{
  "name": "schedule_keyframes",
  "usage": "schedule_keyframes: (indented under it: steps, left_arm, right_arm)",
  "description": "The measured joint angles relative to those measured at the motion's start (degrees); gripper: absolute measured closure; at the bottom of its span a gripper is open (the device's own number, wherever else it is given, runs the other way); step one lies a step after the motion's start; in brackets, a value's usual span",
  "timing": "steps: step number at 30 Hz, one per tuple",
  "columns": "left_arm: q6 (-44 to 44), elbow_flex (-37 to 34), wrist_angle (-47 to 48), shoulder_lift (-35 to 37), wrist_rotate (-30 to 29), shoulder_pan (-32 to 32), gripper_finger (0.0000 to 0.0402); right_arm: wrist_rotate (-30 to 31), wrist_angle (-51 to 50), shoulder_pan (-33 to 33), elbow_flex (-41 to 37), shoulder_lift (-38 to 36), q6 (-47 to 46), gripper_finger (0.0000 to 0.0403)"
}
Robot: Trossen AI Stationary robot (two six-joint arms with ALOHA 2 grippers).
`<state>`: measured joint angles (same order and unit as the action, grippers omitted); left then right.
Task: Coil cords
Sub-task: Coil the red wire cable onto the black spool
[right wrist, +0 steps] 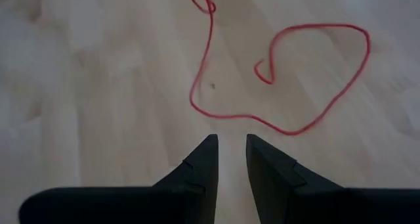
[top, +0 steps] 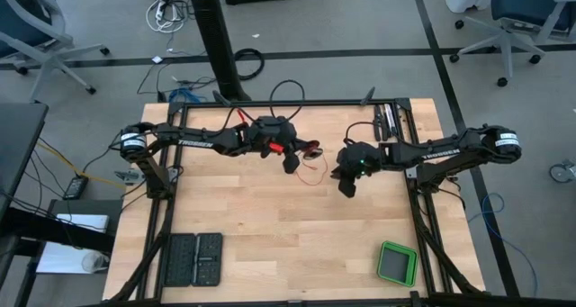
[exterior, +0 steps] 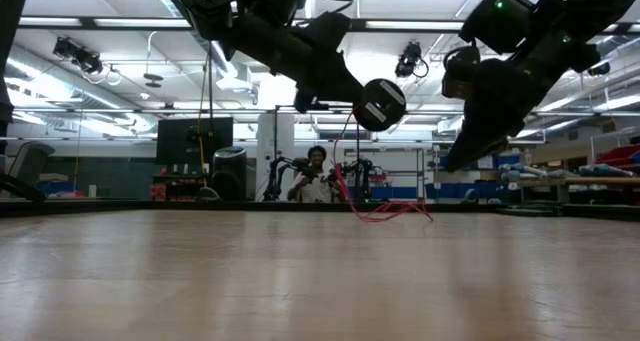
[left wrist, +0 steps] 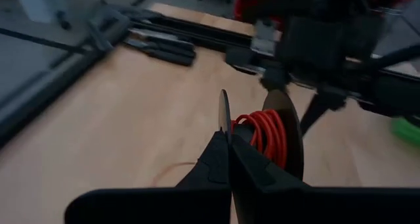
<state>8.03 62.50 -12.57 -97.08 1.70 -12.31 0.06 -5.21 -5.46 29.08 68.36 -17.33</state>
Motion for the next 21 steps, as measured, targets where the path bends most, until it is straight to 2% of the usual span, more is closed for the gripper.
schedule_keyframes:
  steps: [3, 7, 10, 15, 21]
  left_arm:
    - [0.1, 1.9, 5.6, 0.0, 1.4, 0.0, 0.0401]
    - [-1.6, 9.0, 19.1, -0.1, 1.4, 0.0, 0.0401]
    - [-3.3, 13.9, 25.8, -0.1, 1.4, 0.2, 0.0401]
    - [-6.6, 17.4, 26.7, 0.0, 1.5, 1.7, 0.0401]
    - [-8.1, 18.0, 28.4, 0.0, 0.8, 3.9, 0.0401]
  right_arm:
    - [1.8, 2.6, 1.8, 0.0, 0.0, 1.2, 0.0326]
    - [2.7, 6.1, 3.7, 0.0, 0.0, 3.9, 0.0326]
    - [2.8, 7.1, 4.3, 0.0, 0.0, 6.1, 0.0326]
    - [2.5, 7.0, 5.9, 0.0, -0.1, 8.5, 0.0326]
    - [2.5, 6.9, 7.9, 0.0, -0.5, 8.2, 0.0326]
